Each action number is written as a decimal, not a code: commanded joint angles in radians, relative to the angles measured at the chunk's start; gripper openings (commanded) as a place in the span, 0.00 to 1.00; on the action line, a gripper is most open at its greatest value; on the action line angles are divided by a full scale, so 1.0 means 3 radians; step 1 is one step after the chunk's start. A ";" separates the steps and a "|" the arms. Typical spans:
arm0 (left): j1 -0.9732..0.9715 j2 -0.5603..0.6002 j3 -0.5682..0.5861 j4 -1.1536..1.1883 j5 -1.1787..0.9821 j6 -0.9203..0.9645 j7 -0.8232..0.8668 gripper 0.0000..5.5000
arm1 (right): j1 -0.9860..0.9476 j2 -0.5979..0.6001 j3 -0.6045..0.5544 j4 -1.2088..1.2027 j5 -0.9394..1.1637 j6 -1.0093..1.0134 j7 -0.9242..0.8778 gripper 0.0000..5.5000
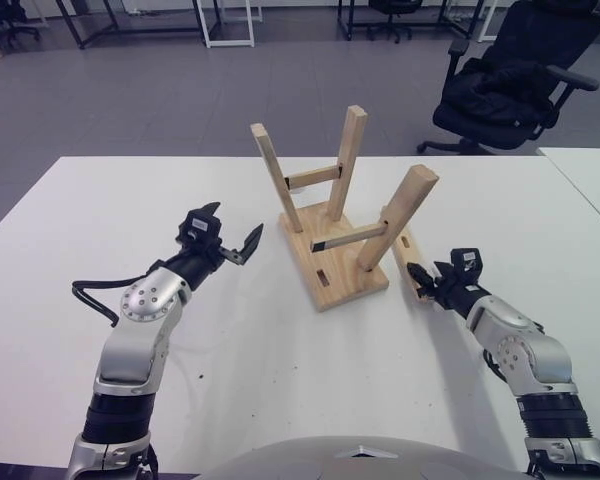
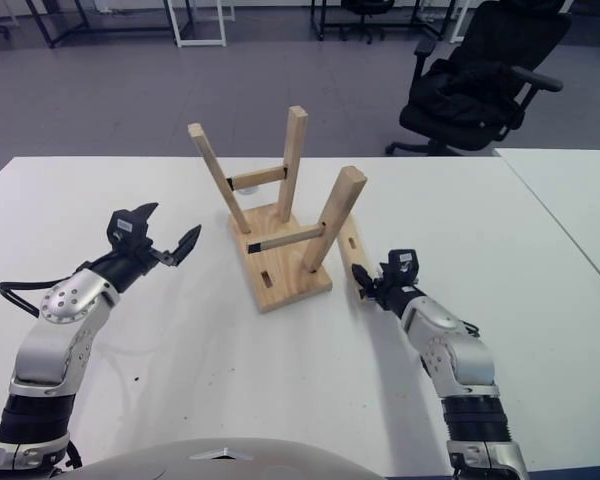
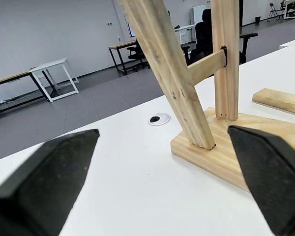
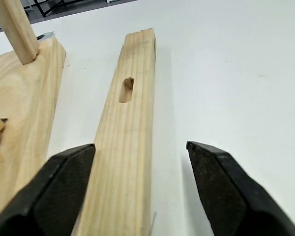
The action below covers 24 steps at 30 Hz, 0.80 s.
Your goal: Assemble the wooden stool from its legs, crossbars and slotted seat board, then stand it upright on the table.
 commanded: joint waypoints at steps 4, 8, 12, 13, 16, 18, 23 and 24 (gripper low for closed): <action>-0.0021 -0.0013 -0.0048 0.0008 0.0020 0.0057 -0.0006 0.88 | -0.0006 -0.0005 0.0074 -0.0114 -0.0299 0.0192 -0.0023 0.63; -0.0017 -0.0028 -0.0107 0.0038 0.0067 0.0029 0.0004 0.88 | -0.0079 -0.0009 0.0144 -0.0085 -0.0522 0.0298 -0.0042 0.63; -0.0046 -0.0010 -0.0115 0.0016 0.0124 0.0036 0.0026 0.88 | -0.0117 -0.0012 0.0136 -0.0105 -0.0700 0.0323 -0.0061 0.53; -0.0053 -0.0005 -0.0120 -0.0002 0.0136 0.0043 0.0032 0.88 | -0.0135 -0.0024 0.0147 -0.0107 -0.0747 0.0306 -0.0041 0.49; -0.0078 0.0003 -0.0155 -0.0007 0.0201 0.0033 0.0054 0.88 | -0.0208 -0.0040 0.0219 -0.0016 -0.0890 0.0240 0.0050 0.38; -0.0045 -0.0005 -0.0150 0.0012 0.0232 0.0009 0.0060 0.88 | -0.0232 -0.0048 0.0231 0.0115 -0.0985 0.0179 0.0071 0.38; -0.0242 -0.0083 0.0081 0.0021 0.0152 -0.0039 0.0177 0.88 | -0.0494 0.0001 -0.0176 0.0270 -0.0985 -0.0473 0.0013 0.38; -0.0272 -0.0115 0.0121 -0.0028 0.0100 -0.0036 0.0187 0.88 | -0.0587 -0.0066 -0.0252 0.0304 -0.1025 -0.0610 0.0023 0.38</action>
